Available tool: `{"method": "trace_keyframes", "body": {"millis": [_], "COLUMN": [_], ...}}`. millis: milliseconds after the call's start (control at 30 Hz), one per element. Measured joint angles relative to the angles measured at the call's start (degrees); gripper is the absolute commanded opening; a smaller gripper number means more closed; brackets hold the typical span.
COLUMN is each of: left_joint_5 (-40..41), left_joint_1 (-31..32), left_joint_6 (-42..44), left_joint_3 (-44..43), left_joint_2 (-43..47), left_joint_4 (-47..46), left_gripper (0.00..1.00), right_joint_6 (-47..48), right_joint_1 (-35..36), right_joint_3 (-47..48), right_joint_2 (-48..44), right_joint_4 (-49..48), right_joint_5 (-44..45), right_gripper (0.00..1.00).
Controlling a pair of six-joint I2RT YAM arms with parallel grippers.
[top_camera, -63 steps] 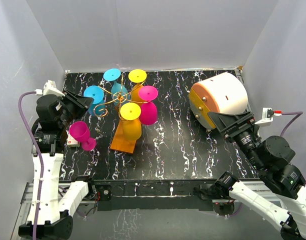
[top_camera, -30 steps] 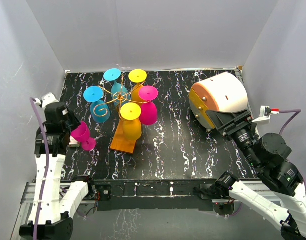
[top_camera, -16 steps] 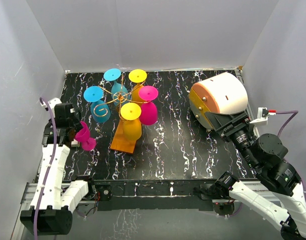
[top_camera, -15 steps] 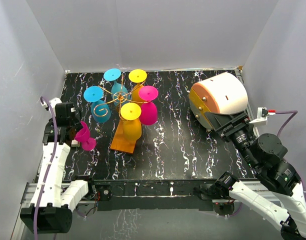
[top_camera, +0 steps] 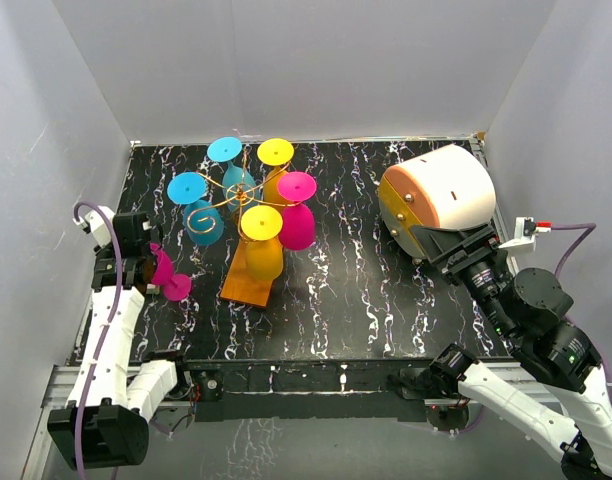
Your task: Place the wine glass upside down on the wine glass rack
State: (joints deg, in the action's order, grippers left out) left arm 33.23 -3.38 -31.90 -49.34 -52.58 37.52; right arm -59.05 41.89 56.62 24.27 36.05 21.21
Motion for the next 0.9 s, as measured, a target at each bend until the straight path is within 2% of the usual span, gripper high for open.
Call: {"method": "trace_keyframes", "body": {"millis": [300, 567, 900], "left_joint_5": [-1.3, -2.3, -2.4], "left_joint_1": [-0.1, 0.0, 0.0], "left_joint_6": [-0.2, -0.2, -0.2], "left_joint_3": [-0.3, -1.7, -1.7], "left_joint_2": [0.8, 1.9, 4.4], "left_joint_4": [0.1, 3.6, 5.2], "left_gripper": [0.30, 0.37, 0.40], "right_joint_6": [0.0, 0.0, 0.1], "right_joint_1": [0.0, 0.0, 0.0], "right_joint_3": [0.0, 0.0, 0.0], "right_joint_2": [0.0, 0.0, 0.2], "right_joint_4": [0.0, 0.0, -0.1], "right_joint_5": [0.0, 0.0, 0.0], "right_gripper": [0.73, 0.73, 0.73]}}
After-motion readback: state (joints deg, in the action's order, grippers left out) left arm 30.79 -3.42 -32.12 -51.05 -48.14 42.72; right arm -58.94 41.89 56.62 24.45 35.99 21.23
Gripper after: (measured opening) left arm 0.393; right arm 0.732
